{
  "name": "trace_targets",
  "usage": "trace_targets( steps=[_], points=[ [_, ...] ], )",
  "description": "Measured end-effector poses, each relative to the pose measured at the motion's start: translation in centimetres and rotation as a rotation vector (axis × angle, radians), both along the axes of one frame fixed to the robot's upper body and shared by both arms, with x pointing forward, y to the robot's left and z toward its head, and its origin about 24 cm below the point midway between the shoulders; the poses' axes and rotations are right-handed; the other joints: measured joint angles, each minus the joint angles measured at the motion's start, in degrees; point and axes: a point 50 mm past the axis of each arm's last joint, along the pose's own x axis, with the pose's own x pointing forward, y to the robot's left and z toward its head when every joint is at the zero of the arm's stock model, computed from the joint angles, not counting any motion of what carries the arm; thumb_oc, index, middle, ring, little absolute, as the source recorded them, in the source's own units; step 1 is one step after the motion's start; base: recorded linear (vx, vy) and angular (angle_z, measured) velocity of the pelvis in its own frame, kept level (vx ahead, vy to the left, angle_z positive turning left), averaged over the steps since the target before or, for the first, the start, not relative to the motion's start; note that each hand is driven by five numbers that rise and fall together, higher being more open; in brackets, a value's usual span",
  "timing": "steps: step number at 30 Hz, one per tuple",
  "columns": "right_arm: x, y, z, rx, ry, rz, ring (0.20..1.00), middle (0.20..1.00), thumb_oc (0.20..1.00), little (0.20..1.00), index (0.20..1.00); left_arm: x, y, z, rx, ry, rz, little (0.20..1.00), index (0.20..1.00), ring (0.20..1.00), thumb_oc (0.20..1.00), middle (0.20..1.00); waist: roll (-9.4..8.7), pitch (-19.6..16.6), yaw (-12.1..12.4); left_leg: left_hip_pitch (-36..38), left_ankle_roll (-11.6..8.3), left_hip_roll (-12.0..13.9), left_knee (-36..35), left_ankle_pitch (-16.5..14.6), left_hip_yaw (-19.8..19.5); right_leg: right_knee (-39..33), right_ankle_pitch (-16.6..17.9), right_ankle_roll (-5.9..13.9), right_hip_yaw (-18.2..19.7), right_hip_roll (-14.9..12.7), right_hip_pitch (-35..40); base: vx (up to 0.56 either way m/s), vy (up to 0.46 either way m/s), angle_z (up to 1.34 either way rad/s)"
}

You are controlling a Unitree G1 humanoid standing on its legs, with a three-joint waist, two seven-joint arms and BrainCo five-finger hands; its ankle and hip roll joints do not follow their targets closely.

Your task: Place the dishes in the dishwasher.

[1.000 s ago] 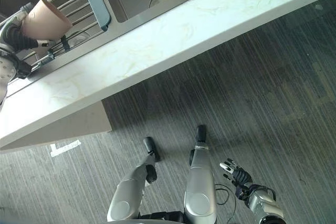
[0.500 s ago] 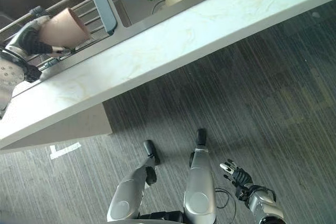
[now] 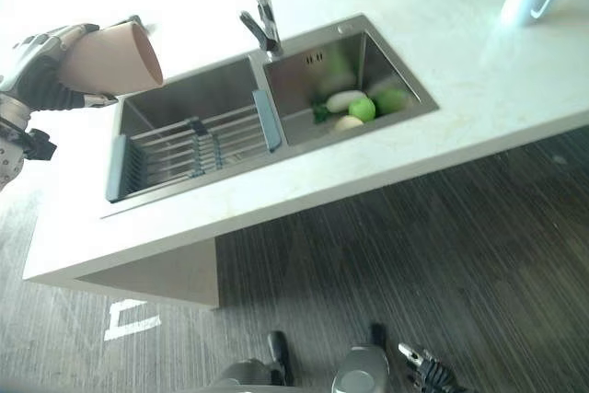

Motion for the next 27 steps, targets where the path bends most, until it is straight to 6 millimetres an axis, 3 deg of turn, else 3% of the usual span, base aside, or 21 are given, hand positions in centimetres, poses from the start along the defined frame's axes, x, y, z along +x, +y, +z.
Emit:
trace_targets(
  steps=[2, 4, 5, 10, 11, 12, 13, 14, 15, 16, 17, 18, 19, 20, 21, 22, 23, 24, 25, 26, 27],
  points=[
    [-1.1, 0.1, -0.3, -0.008, 0.049, -0.002, 1.000, 1.000, 1.000, 1.000, 1.000, -1.2, 1.3, 1.3, 0.003, -0.091, 0.054, 0.200, 0.200, 0.200, 0.200, 0.200, 0.25, -2.7, 2.2, 0.5, -0.02, 0.1, -0.2, 0.0, -0.9, 0.1, -1.0, 0.26, -0.7, 0.0, 0.9, -0.04, -0.194, 0.23],
    [-1.0, 0.0, -0.3, -0.013, 0.058, 0.015, 1.000, 1.000, 1.000, 1.000, 1.000, -1.9, 2.4, 1.2, -0.006, -0.101, 0.094, 0.200, 0.200, 0.200, 0.200, 0.200, 0.49, -3.9, 3.4, 0.5, -0.14, 0.2, -0.1, 0.0, -1.9, 0.7, -1.4, 0.17, -1.9, 0.2, 1.6, -0.04, -0.162, 0.24],
    [-1.2, 0.1, -0.4, -0.017, 0.068, 0.031, 1.000, 1.000, 1.000, 1.000, 1.000, -3.2, 3.3, 0.7, -0.048, -0.130, 0.112, 0.200, 0.200, 0.200, 0.200, 0.200, 0.46, -5.0, 3.7, 0.6, -0.35, 0.4, -0.1, 0.1, -3.2, 0.7, -2.1, 0.30, -2.7, 0.3, 2.2, -0.07, -0.144, 0.54],
    [-2.7, 0.2, -0.6, -0.019, 0.128, 0.042, 1.000, 1.000, 1.000, 1.000, 1.000, -6.7, 6.1, -3.2, -0.167, -0.129, 0.206, 0.200, 0.200, 0.200, 0.200, 0.200, -0.49, -7.8, 10.3, -1.7, -0.66, 1.8, -0.9, 0.8, -8.5, 5.5, -5.8, -1.57, -7.5, 1.4, 2.3, -0.19, -0.113, 0.54],
    [-2.9, 0.1, -0.6, -0.020, 0.131, 0.042, 1.000, 1.000, 1.000, 1.000, 1.000, -7.1, 6.4, -3.7, -0.197, -0.143, 0.213, 0.200, 0.200, 0.200, 0.200, 0.200, -0.52, -7.8, 10.2, -1.8, -0.69, 2.1, -1.9, 0.8, -9.2, 5.3, -6.3, -1.91, -8.1, 1.8, 2.5, -0.25, -0.094, 0.90],
    [-3.1, 0.2, -0.6, -0.027, 0.134, 0.041, 1.000, 1.000, 1.000, 1.000, 1.000, -7.2, 6.4, -4.5, -0.240, -0.163, 0.212, 0.200, 0.200, 0.200, 0.200, 0.200, -0.29, -8.2, 10.5, -2.4, 1.76, 2.4, -3.9, 1.9, -10.1, 5.2, -5.9, -2.89, -10.2, 2.6, 2.9, -0.16, -0.031, 2.06],
    [-3.8, 1.3, -1.1, -0.006, 0.146, 0.004, 1.000, 1.000, 1.000, 1.000, 1.000, -7.4, 5.7, -5.5, -0.304, -0.215, 0.171, 0.200, 0.200, 0.200, 0.200, 0.200, -4.53, -8.1, 9.6, -5.4, 2.78, 4.2, -3.3, -3.1, -1.2, 0.5, -5.0, -4.48, -16.9, 0.7, 4.1, -0.40, 0.086, 2.57],
    [-3.0, 0.6, -0.9, -0.033, 0.134, -0.023, 1.000, 1.000, 1.000, 1.000, 1.000, -7.4, 5.3, -6.1, -0.328, -0.232, 0.147, 0.200, 0.200, 0.200, 0.200, 0.200, -7.15, -8.1, 12.4, 0.5, -2.56, 5.7, -2.5, 0.2, 3.2, -3.2, -2.8, -5.02, -19.8, 0.1, 6.7, -0.68, 0.271, 2.90],
    [-1.8, -1.8, 0.5, -0.089, 0.048, -0.094, 1.000, 1.000, 1.000, 1.000, 1.000, -6.7, 3.6, -7.9, -0.490, -0.321, 0.077, 0.200, 0.200, 0.200, 0.200, 0.200, -4.49, -7.1, 11.0, 1.2, 0.54, 3.3, 6.0, 1.3, 4.7, 2.3, -2.7, -3.62, -21.3, -3.1, 7.9, -0.80, 0.461, 2.32],
    [-3.4, -2.3, 0.6, -0.093, 0.069, -0.167, 1.000, 1.000, 1.000, 1.000, 1.000, -5.9, 1.3, -9.4, -0.611, -0.347, 0.000, 0.200, 0.200, 0.200, 0.200, 0.200, -3.85, -6.9, 9.9, 0.7, 3.24, 0.7, 4.8, 2.9, 5.2, 10.0, -2.6, -3.56, -18.1, -6.6, 5.9, -0.55, 0.461, 3.37],
    [-4.7, -1.0, -0.1, -0.042, 0.075, -0.230, 1.000, 1.000, 1.000, 1.000, 1.000, -6.1, -1.6, -9.0, -0.692, -0.420, -0.140, 0.200, 0.200, 0.200, 0.200, 0.200, -3.82, -6.6, 8.1, -3.0, 5.02, -0.6, 0.8, 6.2, 3.7, 15.5, -9.8, 0.72, -16.5, -3.9, 1.5, -0.41, 0.551, 3.73],
    [-4.9, 0.9, -1.0, 0.018, 0.105, -0.212, 1.000, 1.000, 1.000, 1.000, 1.000, -6.3, -2.3, -6.6, -0.640, -0.479, -0.236, 0.200, 0.200, 0.200, 0.200, 0.200, -7.07, -5.5, 7.5, -4.6, 4.26, -2.0, -1.4, 4.0, 5.7, 5.9, -7.7, -5.66, -17.6, -0.7, 0.2, -0.24, 0.439, 3.78],
    [-3.4, 1.9, -1.4, 0.058, 0.065, -0.267, 1.000, 1.000, 1.000, 1.000, 1.000, -6.3, -1.5, -7.0, -0.697, -0.432, -0.250, 0.200, 0.200, 0.200, 0.200, 0.200, -9.34, -2.9, 8.3, -5.1, 3.10, -0.4, 4.4, -1.9, 13.9, 6.5, -5.5, -3.87, -16.0, -3.5, -0.4, -0.24, 0.564, 2.19],
    [-2.5, 2.0, -1.3, 0.064, 0.023, -0.270, 1.000, 1.000, 1.000, 1.000, 1.000, -6.0, -1.2, -7.7, -0.724, -0.397, -0.237, 0.200, 0.200, 0.200, 0.200, 0.200, -10.03, -2.9, 8.5, -2.5, 1.99, 0.1, 5.9, -3.6, 14.6, 6.5, -5.1, -3.01, -16.4, -4.5, 0.4, -0.14, 0.423, 1.02],
    [0.1, 3.2, -1.2, 0.098, -0.044, -0.271, 1.000, 1.000, 1.000, 1.000, 1.000, -5.4, -1.5, -8.8, -0.803, -0.322, -0.255, 0.200, 0.200, 0.200, 0.200, 0.200, -10.66, -2.1, 8.8, 3.7, 1.35, -3.8, -0.7, -3.8, 10.9, 6.9, -2.7, -0.15, -15.0, -6.7, 0.9, -0.21, 0.666, -0.03],
    [2.8, 5.5, -1.2, 0.159, -0.100, -0.221, 1.000, 1.000, 1.000, 1.000, 1.000, -4.6, -2.5, -10.7, -0.819, -0.192, -0.274, 0.200, 0.200, 0.200, 0.200, 0.200, -10.92, -1.7, 8.7, 3.6, 5.28, -6.9, 1.1, -6.3, 11.2, 4.2, 1.4, 0.30, -16.1, -10.1, 2.6, -0.14, 0.472, -0.12],
    [3.6, 6.3, -1.1, 0.176, -0.127, -0.207, 1.000, 1.000, 1.000, 1.000, 1.000, -4.3, -3.5, -11.0, -0.835, -0.161, -0.314, 0.200, 0.200, 0.200, 0.200, 0.200, -10.39, -1.6, 8.9, 2.7, 7.35, -8.4, 2.5, -8.1, 10.3, 4.3, 5.2, 0.21, -16.0, -11.5, 3.0, -0.15, 0.361, 0.28],
    [3.5, 6.4, -1.0, 0.181, -0.143, -0.213, 1.000, 1.000, 1.000, 1.000, 1.000, -3.6, -4.9, -11.0, -0.860, -0.144, -0.370, 0.200, 0.200, 0.200, 0.200, 0.200, -9.11, -1.1, 8.8, 2.5, 9.09, -9.2, 3.6, -9.1, 8.4, 8.1, 6.7, 0.24, -15.4, -13.3, 2.6, -0.06, 0.045, 0.99],
    [3.4, 6.0, -0.7, 0.175, -0.162, -0.217, 1.000, 1.000, 1.000, 1.000, 1.000, -3.6, -5.8, -10.8, -0.837, -0.124, -0.438, 0.200, 0.200, 0.200, 0.200, 0.200, -6.10, -0.8, 8.2, 2.6, 8.45, -9.5, 2.9, -8.2, 5.0, 12.8, 2.5, 2.96, -8.5, -10.1, -0.6, 0.01, 0.026, 1.39],
    [3.8, 5.8, -0.6, 0.167, -0.167, -0.192, 1.000, 1.000, 1.000, 1.000, 1.000, -3.2, -5.9, -10.3, -0.842, -0.140, -0.460, 0.200, 0.200, 0.200, 0.200, 0.200, -4.67, -0.4, 7.8, 1.5, 1.65, -8.7, 2.5, -8.2, 3.4, 12.6, 0.7, 0.96, -5.9, -4.2, -2.6, 0.10, -0.007, 2.83],
    [3.2, 7.0, -0.9, 0.215, -0.156, -0.152, 1.000, 1.000, 1.000, 1.000, 1.000, -1.6, -5.7, -9.4, -0.792, -0.108, -0.485, 0.200, 0.200, 0.200, 0.200, 0.200, -9.80, -0.1, 4.0, -8.3, 4.01, 0.4, 23.5, -17.3, 0.8, 5.6, 0.9, 5.47, 7.1, -5.1, -0.9, 0.20, -0.099, 2.35]
  ],
)
